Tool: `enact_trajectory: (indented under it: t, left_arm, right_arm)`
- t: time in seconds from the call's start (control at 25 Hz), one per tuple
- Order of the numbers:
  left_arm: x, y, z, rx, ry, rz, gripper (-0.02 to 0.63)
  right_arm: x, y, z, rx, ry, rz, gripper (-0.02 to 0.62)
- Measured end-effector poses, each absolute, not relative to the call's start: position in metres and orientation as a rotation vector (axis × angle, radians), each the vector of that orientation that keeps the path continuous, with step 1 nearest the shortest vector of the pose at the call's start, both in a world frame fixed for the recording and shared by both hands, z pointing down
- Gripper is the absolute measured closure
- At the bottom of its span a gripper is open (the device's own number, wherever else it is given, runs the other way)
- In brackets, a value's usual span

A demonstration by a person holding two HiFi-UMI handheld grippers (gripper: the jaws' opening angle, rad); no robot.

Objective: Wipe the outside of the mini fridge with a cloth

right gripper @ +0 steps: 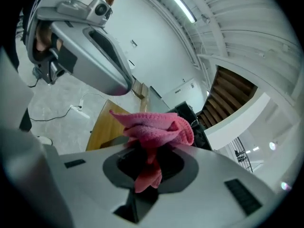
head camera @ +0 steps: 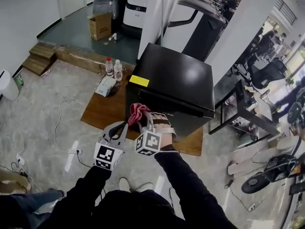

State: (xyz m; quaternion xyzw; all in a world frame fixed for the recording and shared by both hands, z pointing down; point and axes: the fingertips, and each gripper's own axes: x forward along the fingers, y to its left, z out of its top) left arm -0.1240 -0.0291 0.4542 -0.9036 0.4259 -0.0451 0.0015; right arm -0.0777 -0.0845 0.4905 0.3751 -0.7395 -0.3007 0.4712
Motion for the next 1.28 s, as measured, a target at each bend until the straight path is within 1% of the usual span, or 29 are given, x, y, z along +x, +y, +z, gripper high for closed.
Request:
enact_trajectory:
  t: [0.24, 0.48, 0.76, 1.04, 1.16, 1.28]
  left_arm:
    - [-0.123, -0.039, 0.468, -2.867, 1.299, -0.141, 0.6]
    - [-0.092, -0.041, 0.479, -2.922, 1.208, -0.135, 0.6]
    - [-0.013, -0.025, 0.485, -3.002, 1.026, -0.136, 0.6]
    - [0.066, -0.007, 0.487, -3.046, 0.9, -0.14, 0.6]
    - [0.089, -0.002, 0.492, -3.055, 0.862, -0.141, 0.6]
    - [0.102, 0.001, 0.497, -3.06, 0.854, -0.149, 0.6]
  right_arm:
    - [-0.075, -0.095, 0.504, 0.956, -1.775, -0.703, 0.528]
    - [-0.045, -0.087, 0.508, 0.985, -1.742, -0.66, 0.529]
    - [0.036, -0.061, 0.514, 1.068, -1.683, -0.577, 0.529]
    - [0.144, -0.033, 0.524, 1.146, -1.599, -0.481, 0.529]
    - [0.185, -0.024, 0.528, 1.182, -1.568, -0.443, 0.531]
    - [0.21, -0.022, 0.53, 1.21, -1.556, -0.42, 0.531]
